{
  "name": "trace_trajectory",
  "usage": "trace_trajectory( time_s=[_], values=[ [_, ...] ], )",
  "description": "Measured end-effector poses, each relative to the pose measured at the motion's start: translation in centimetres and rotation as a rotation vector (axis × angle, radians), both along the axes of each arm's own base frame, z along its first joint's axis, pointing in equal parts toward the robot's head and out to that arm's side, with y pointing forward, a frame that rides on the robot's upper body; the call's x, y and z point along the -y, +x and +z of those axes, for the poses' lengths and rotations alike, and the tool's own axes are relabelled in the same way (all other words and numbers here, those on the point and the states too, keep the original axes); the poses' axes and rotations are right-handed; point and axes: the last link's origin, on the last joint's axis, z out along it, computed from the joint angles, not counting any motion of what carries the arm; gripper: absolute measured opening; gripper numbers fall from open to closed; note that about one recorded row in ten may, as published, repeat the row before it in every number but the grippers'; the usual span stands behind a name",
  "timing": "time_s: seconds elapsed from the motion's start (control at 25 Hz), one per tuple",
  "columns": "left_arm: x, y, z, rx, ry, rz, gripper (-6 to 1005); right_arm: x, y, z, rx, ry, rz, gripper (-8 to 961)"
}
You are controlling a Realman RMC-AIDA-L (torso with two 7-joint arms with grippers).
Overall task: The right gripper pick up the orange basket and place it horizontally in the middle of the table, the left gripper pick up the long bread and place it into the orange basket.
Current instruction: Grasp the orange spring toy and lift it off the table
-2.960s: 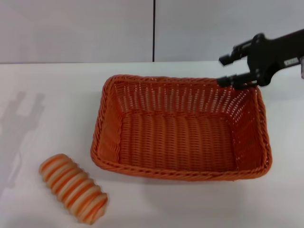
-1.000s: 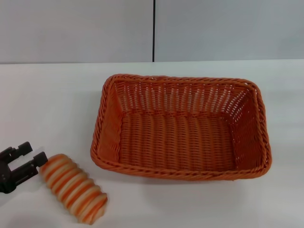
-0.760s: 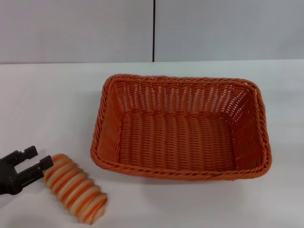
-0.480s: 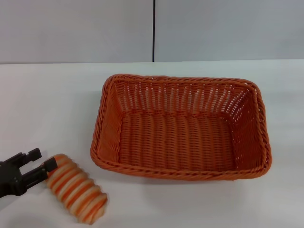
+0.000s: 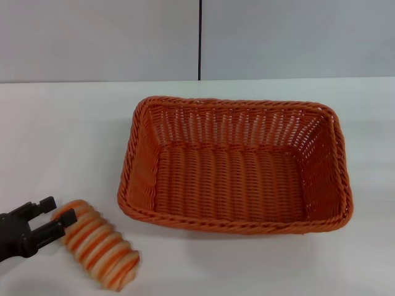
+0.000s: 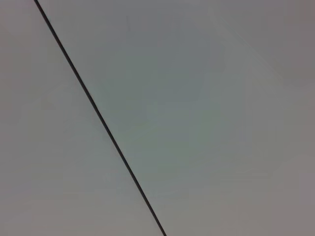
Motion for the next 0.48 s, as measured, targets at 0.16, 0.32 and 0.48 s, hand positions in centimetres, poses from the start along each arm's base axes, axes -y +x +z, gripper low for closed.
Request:
trace_trajectory(
  time_s=[0.16, 0.32, 0.48],
  values=[
    [0.08, -0.07, -0.14, -0.004, -0.005, 0.004, 651, 0.03, -0.02, -0.1, -0.001, -0.002, 0.0, 587],
    [0.13, -0.13, -0.56, -0.017, -0.028, 0.006, 650, 0.05, 0.0, -0.17, -0.002, -0.004, 0.0, 587],
    [0.16, -0.12, -0.63, -0.017, -0.03, 0.006, 649, 0.1, 0.05, -0.23, -0.005, -0.006, -0.002, 587]
  ],
)
